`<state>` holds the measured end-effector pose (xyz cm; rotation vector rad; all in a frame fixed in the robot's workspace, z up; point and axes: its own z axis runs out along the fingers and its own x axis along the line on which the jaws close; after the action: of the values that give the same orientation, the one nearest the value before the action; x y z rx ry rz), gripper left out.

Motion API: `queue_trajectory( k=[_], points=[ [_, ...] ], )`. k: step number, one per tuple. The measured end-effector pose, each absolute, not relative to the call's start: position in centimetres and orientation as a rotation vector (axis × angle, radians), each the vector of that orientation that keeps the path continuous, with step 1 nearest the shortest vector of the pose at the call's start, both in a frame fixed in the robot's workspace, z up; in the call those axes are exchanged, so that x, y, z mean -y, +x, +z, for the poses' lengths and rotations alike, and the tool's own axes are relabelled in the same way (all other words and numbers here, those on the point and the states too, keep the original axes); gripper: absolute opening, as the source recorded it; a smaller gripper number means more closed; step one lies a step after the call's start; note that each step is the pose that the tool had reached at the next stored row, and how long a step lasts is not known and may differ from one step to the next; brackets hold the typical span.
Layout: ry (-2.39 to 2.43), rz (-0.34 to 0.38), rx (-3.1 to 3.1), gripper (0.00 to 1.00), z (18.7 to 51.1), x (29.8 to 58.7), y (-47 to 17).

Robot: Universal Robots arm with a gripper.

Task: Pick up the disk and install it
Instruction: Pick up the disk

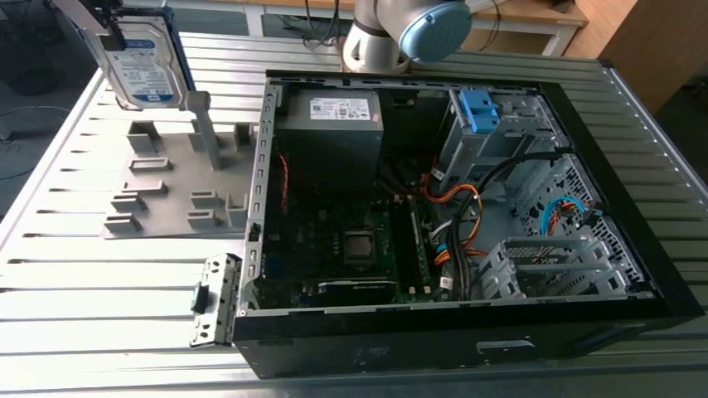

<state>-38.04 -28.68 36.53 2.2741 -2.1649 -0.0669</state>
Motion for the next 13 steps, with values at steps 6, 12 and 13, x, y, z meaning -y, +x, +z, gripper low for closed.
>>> queue_trajectory(
  k=[6, 12, 13],
  points=[
    [2.274, -0.067, 2.165, 0.36, 37.2, 28.7, -38.0],
    [2.274, -0.067, 2.165, 0.36, 37.8, 28.7, -38.0],
    [2.274, -0.067, 2.165, 0.36, 38.0, 28.7, -38.0]
  ],
)
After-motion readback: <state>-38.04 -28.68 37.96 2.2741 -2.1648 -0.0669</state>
